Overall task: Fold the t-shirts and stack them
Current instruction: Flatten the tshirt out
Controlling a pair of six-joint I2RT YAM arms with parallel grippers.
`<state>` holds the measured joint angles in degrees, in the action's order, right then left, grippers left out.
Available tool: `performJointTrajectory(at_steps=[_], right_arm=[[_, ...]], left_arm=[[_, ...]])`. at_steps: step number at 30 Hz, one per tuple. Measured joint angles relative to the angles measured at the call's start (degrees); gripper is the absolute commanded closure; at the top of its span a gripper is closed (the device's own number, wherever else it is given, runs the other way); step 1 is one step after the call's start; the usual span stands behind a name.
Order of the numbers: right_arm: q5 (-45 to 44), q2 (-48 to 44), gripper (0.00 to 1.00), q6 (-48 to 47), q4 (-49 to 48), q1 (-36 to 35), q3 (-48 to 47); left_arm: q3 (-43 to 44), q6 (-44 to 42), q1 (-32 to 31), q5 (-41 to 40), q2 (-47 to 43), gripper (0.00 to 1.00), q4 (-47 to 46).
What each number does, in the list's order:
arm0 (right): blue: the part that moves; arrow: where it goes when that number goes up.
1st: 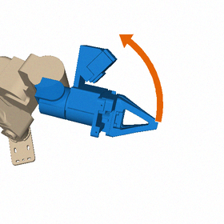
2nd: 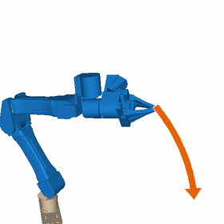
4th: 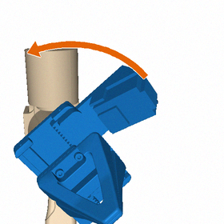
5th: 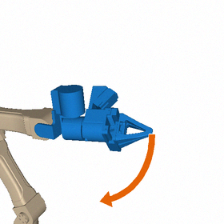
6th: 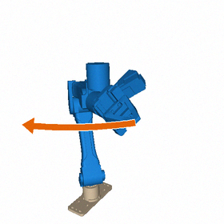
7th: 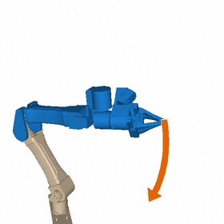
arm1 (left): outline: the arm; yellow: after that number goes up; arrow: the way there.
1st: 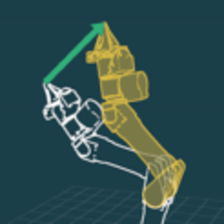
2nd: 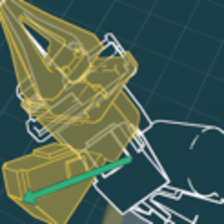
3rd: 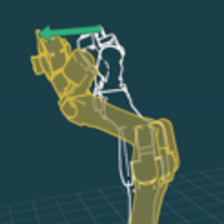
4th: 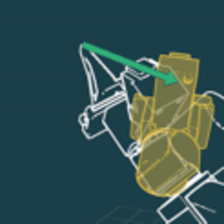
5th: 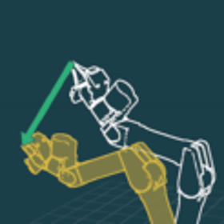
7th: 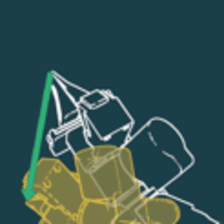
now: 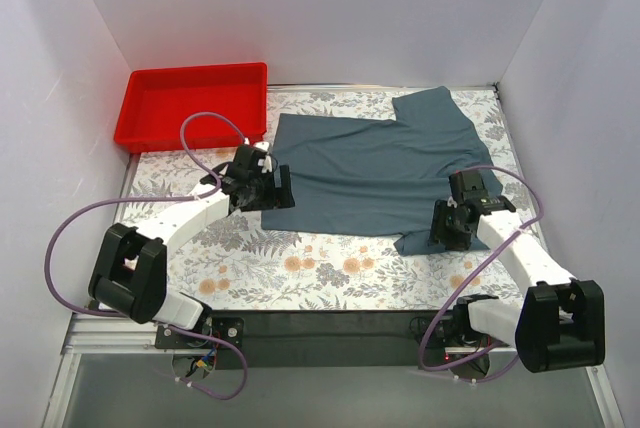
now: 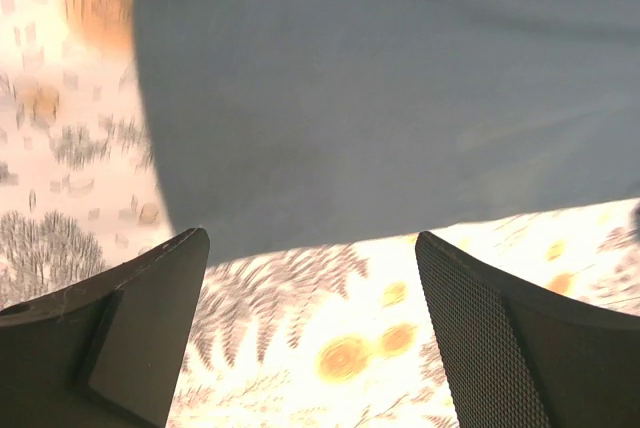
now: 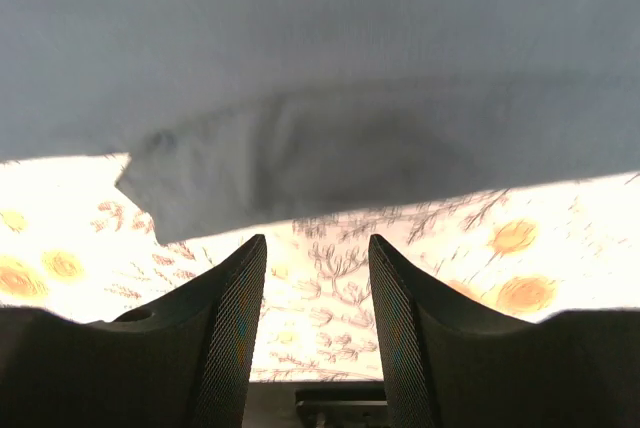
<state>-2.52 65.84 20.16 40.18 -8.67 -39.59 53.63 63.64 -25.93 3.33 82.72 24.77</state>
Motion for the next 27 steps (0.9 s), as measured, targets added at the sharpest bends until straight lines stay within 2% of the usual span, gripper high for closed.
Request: performJointTrajectory(at_steps=[7, 13, 22, 25, 27], right_arm=[[-0.55, -1.95, 0.55, 4.35, -0.44, -0.48, 5.03], [-1.97, -2.25, 0.55, 7.32, -4.13, -0.46, 9.03], [-3.63, -3.13, 0.55, 9.42, -9.81, -0.46, 10.1], [-4.37, -2.69, 0.57, 9.55, -11.26, -0.46, 10.16], [-4.79, -2.4, 0.63, 9.49, -11.98, -0.46, 10.16]], left_arm=[[-7.04, 0.0, 0.0, -0.59, -0.22, 0.22, -1.38], [-7.48, 0.0, 0.0, -0.61, -2.32, 0.22, -2.99], [-7.48, -0.17, 0.0, -0.61, -3.54, 0.22, -3.63], [-7.48, -0.2, 0.0, -0.61, -3.54, 0.22, -3.61], [-7.48, -0.17, 0.0, -0.61, -3.54, 0.22, -3.61]])
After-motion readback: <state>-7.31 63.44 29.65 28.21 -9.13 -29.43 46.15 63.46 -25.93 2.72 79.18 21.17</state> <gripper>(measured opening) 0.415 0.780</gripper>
